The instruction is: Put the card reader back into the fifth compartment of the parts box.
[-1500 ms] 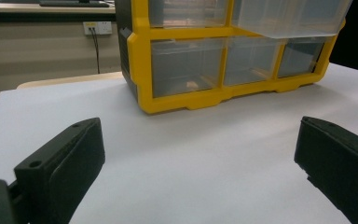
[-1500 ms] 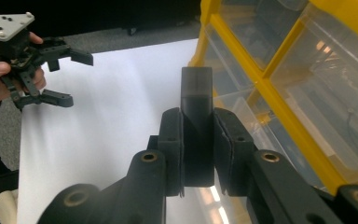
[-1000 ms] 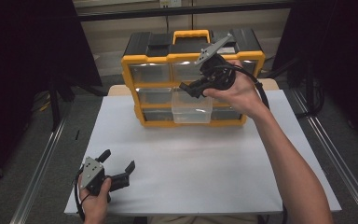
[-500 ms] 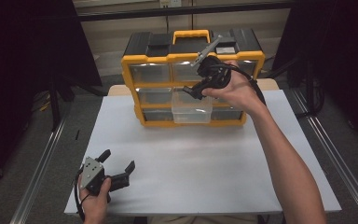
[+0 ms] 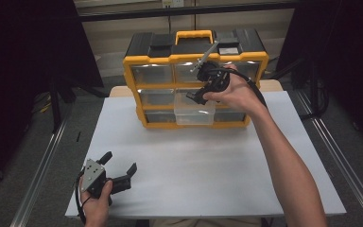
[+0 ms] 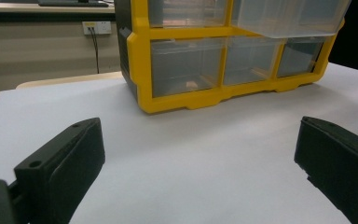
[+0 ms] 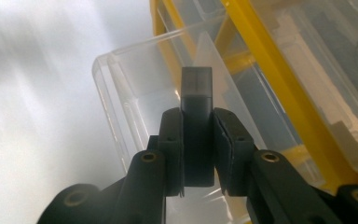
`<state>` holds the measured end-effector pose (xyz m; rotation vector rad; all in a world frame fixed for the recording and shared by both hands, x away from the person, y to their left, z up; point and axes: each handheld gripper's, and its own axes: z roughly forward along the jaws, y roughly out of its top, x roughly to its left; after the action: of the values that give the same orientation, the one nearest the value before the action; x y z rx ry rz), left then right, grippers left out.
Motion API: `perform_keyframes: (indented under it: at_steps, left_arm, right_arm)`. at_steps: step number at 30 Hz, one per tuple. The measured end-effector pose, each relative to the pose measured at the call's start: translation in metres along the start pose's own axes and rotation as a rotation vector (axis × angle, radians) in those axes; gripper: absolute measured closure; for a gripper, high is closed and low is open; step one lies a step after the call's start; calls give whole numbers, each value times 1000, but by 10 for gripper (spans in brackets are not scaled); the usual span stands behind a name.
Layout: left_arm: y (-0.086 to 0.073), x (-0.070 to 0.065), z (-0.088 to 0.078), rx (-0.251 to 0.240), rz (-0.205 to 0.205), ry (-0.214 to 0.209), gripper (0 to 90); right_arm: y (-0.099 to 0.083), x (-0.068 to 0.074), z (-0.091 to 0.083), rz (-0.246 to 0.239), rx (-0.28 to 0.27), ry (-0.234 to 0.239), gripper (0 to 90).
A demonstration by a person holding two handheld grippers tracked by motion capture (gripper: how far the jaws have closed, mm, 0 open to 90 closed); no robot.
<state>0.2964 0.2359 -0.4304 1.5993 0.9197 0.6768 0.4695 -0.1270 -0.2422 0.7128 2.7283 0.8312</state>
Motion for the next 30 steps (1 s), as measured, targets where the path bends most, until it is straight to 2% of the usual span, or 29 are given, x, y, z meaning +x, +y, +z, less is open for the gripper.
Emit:
perform_keyframes:
  at_steps: [5,11,12,15,17,19,20,22,30]
  left_arm:
    - [0,0,0,-1,3,-3,17]
    - [0,0,0,2,3,0,17]
    - [0,0,0,2,3,0,17]
    - [0,0,-1,-2,2,-1,17]
    - [1,-1,-1,-11,0,-4,17]
    - [0,-2,-1,-11,-5,-4,17]
    - [0,-1,-1,-2,6,-4,17]
    - [0,-1,0,-4,-3,-4,17]
    - [0,1,3,5,-3,1,17]
  right_arm:
    - [0,0,5,0,36,10,739]
    - [-1,-1,9,5,43,22,728]
    - [0,-1,9,11,40,15,702]
    - [0,-1,9,9,35,-1,544]
    - [0,0,6,1,15,-35,487]
    - [0,0,2,11,-12,-30,406]
    - [0,0,1,16,-19,-42,366]
    - [-1,1,0,29,-33,-48,277]
    - [-2,3,0,43,-67,-86,157]
